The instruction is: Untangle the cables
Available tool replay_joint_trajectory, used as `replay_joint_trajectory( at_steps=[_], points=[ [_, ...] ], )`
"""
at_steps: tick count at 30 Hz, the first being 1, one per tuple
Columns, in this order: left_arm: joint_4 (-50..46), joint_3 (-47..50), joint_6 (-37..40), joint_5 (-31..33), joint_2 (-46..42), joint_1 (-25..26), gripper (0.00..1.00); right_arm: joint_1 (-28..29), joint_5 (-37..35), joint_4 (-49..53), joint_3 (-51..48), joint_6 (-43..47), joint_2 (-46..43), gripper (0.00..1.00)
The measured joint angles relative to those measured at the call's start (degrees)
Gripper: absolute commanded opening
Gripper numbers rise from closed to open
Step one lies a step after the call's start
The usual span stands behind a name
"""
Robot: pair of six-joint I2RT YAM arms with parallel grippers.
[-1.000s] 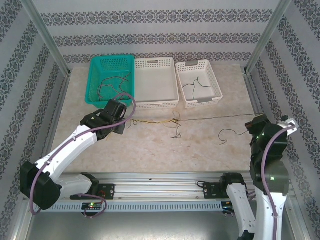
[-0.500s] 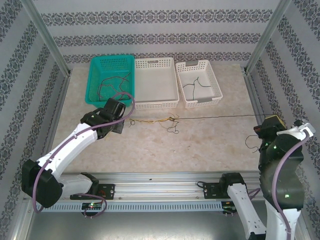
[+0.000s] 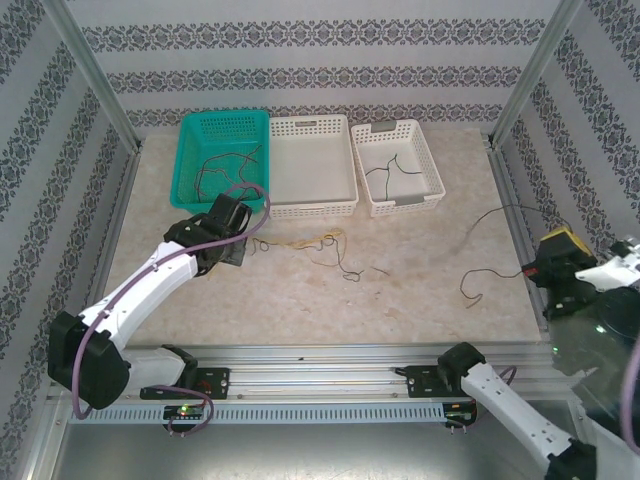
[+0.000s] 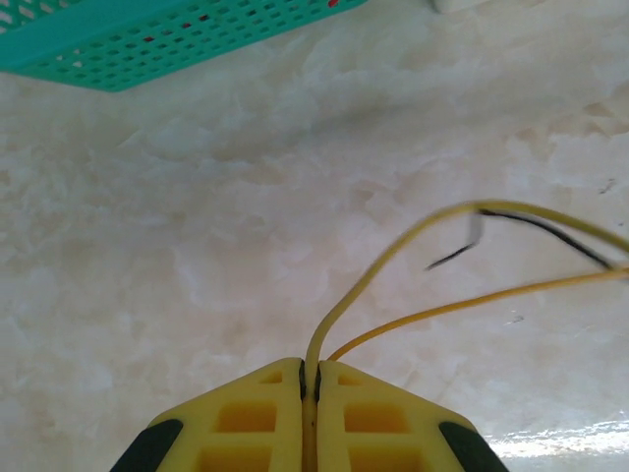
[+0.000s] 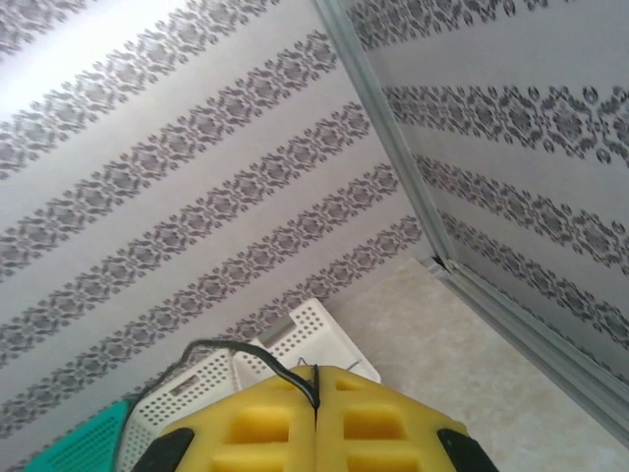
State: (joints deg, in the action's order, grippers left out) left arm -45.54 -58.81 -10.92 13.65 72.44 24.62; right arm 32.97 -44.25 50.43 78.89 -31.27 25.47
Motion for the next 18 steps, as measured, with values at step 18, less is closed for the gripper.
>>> replay_joint_trajectory(
  at_steps=[18],
  points=[
    [0.31,-0.04,0.11,-4.68,-2.12,1.92,0.00,26.93,-19.12,-9.35,-6.56,12.33,7.52,0.00]
  ],
)
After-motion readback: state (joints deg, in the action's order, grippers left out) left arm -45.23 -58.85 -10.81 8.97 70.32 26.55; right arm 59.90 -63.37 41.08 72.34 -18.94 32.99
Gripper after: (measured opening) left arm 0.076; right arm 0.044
